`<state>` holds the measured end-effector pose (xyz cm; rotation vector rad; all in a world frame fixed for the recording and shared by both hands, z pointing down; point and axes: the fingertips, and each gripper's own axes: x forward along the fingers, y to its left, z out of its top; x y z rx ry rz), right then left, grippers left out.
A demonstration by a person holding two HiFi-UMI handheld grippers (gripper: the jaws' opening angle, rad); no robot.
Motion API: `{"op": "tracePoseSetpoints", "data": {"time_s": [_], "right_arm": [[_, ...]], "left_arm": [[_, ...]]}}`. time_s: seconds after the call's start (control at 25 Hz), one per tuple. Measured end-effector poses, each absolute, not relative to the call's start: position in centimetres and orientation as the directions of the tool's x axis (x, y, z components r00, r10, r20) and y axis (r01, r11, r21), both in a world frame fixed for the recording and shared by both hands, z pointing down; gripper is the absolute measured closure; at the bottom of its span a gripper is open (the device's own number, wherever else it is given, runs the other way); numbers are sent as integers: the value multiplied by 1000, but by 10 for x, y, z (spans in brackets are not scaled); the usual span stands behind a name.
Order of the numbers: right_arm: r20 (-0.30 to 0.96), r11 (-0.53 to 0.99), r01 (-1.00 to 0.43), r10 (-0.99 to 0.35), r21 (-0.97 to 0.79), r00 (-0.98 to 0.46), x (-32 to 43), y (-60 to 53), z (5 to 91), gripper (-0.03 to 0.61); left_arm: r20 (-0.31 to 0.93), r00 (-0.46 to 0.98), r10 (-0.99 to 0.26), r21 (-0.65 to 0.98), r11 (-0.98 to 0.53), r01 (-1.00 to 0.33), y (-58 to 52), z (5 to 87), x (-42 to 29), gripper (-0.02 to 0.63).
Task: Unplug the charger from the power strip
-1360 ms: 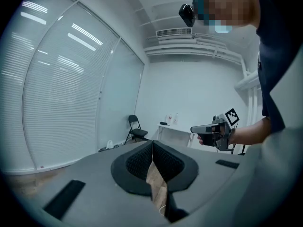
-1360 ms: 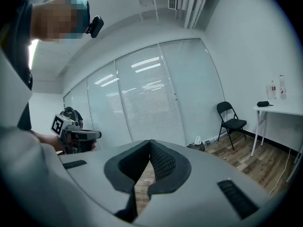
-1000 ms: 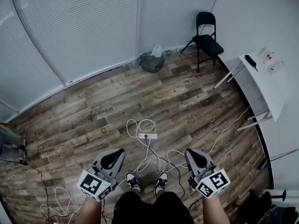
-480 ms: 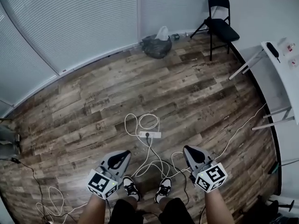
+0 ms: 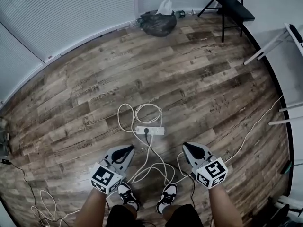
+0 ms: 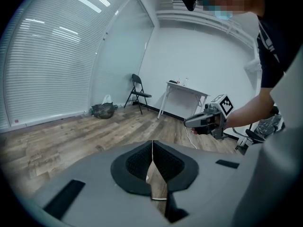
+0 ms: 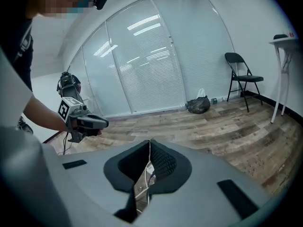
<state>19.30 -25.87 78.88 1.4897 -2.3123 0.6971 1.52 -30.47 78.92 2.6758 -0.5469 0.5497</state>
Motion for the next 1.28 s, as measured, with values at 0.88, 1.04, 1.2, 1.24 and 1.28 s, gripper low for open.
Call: {"op": "tracePoseSetpoints", "data": {"time_s": [0.88,1.04,1.2,1.24,1.28], "right_arm": [[626,627,-769,-550,-128,-553,164,-307,1129,416],[697,688,-724,-490,-60,-523,162,-314,1167,411],[767,739,-673,-417,-25,-487,162,-318,1197,400],[780,751,-660,-403,-18,-480,162,-319,1202,396],[787,760,-649,-394,-11,-475,162,-320,1207,389]], "left_arm": [[613,784,-96,289,-896,-336,-335,1151,59,587],[667,740,-83,276,-896,-349,-338,1184,69,517],[710,699,-86,248,-899,-362,-341,1204,80,530],[717,691,-90,242,-898,-368,-342,1207,82,566],[721,686,-95,236,-897,-373,-343,1209,83,575]]}}
